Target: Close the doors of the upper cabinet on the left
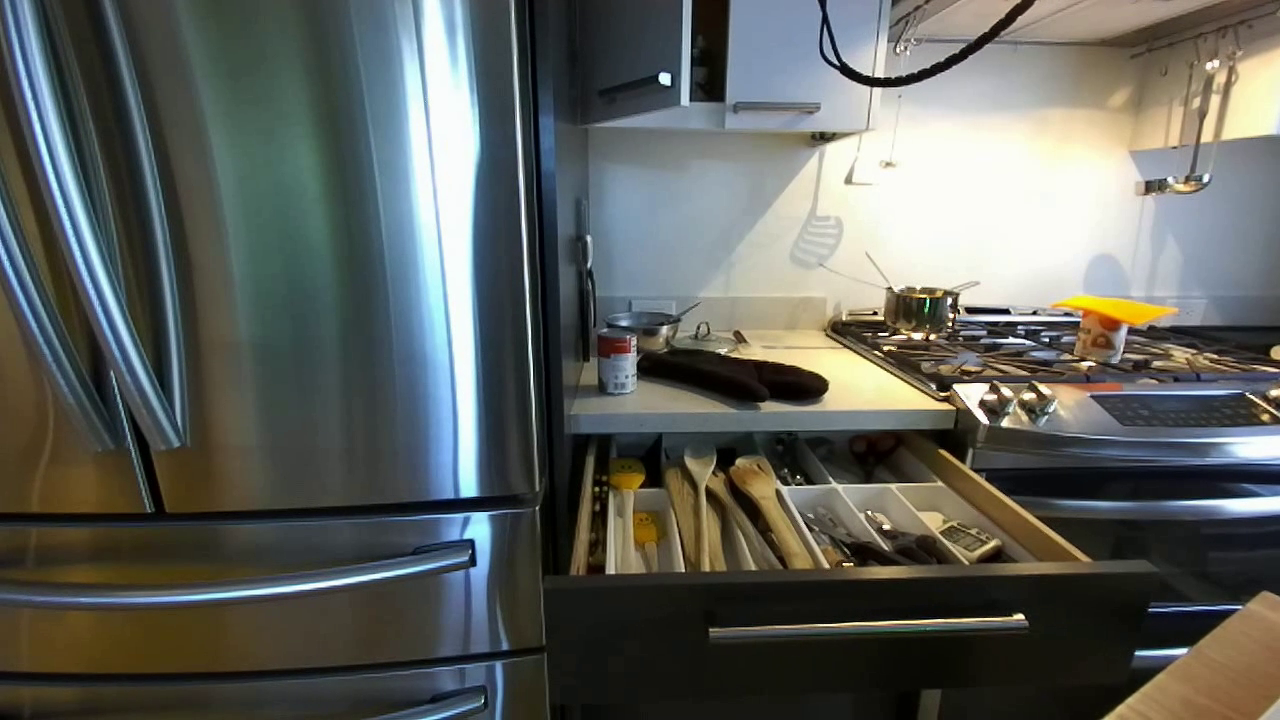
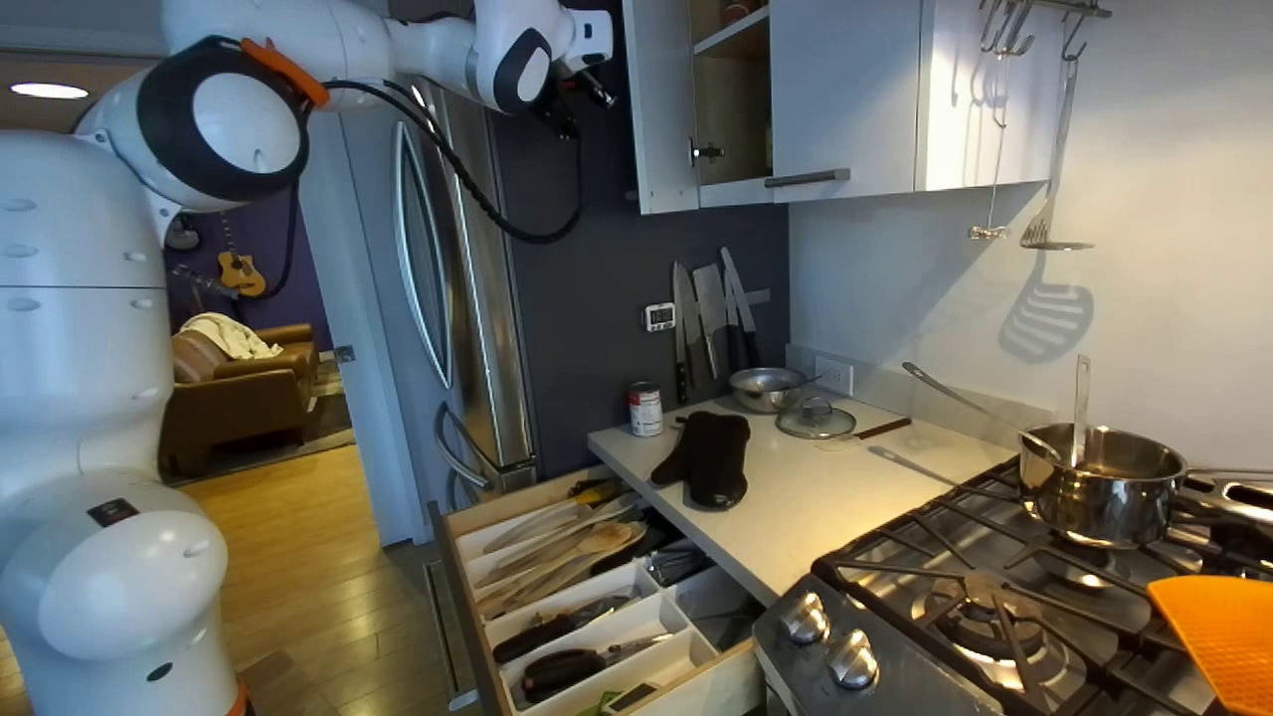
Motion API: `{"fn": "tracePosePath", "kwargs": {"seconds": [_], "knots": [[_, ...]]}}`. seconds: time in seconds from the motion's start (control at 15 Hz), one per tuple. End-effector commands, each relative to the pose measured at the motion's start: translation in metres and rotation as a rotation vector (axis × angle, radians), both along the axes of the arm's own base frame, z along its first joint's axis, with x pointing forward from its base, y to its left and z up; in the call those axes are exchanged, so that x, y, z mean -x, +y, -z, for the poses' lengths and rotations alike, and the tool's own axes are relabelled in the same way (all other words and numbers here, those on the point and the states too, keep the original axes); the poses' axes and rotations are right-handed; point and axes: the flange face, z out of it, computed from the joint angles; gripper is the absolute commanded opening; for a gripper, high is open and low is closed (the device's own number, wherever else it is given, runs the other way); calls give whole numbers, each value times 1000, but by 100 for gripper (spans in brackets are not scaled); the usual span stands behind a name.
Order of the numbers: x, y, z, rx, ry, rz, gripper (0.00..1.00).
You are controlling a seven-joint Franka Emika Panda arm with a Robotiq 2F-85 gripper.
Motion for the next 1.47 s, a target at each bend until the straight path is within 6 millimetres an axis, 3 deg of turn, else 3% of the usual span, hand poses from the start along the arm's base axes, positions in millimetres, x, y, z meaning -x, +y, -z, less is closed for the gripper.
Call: {"fn": "tracePosePath", "kwargs": {"seconds": [0.0, 0.73, 1.4], "knots": [[-20, -2, 2, 15, -37, 20, 0], [-49, -33, 16, 33, -25, 199, 0], [-95, -79, 52, 46, -70, 290, 0]]}}
